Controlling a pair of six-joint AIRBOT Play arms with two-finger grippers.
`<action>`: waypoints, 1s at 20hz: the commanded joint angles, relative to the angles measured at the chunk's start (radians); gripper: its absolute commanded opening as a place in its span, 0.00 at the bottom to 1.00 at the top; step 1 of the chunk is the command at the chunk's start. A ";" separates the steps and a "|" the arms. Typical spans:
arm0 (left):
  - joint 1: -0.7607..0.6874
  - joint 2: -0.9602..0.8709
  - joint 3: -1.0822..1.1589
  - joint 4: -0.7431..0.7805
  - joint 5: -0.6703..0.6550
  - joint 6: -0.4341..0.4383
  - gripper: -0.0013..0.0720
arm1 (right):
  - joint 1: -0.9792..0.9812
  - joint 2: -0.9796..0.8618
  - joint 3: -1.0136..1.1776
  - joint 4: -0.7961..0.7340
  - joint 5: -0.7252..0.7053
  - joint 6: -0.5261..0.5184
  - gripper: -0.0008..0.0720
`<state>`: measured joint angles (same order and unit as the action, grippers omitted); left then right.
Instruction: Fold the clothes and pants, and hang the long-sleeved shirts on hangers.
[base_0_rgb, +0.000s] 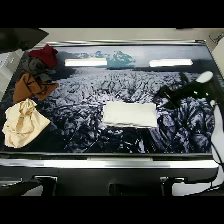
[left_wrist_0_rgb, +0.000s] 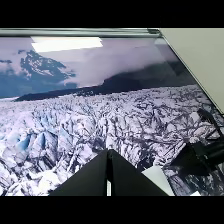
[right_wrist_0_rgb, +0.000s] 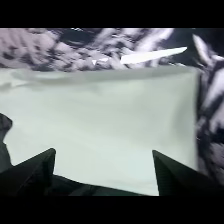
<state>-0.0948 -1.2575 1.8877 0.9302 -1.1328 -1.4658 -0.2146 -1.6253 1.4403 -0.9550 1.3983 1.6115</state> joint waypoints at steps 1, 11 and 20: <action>0.001 0.006 0.000 0.005 -0.005 -0.001 0.05 | -0.150 0.014 -0.180 0.013 0.047 -0.142 0.85; 0.000 0.005 0.000 0.002 -0.004 -0.064 0.05 | -0.137 -0.140 -0.310 0.355 -0.130 -0.420 0.78; -0.002 0.006 0.000 0.001 -0.004 -0.072 0.05 | -0.048 -0.161 -0.301 0.370 -0.114 -0.491 0.06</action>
<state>-0.0967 -1.2526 1.8874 0.9310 -1.1374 -1.5345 -0.2710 -1.7844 1.1324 -0.6109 1.2846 1.1423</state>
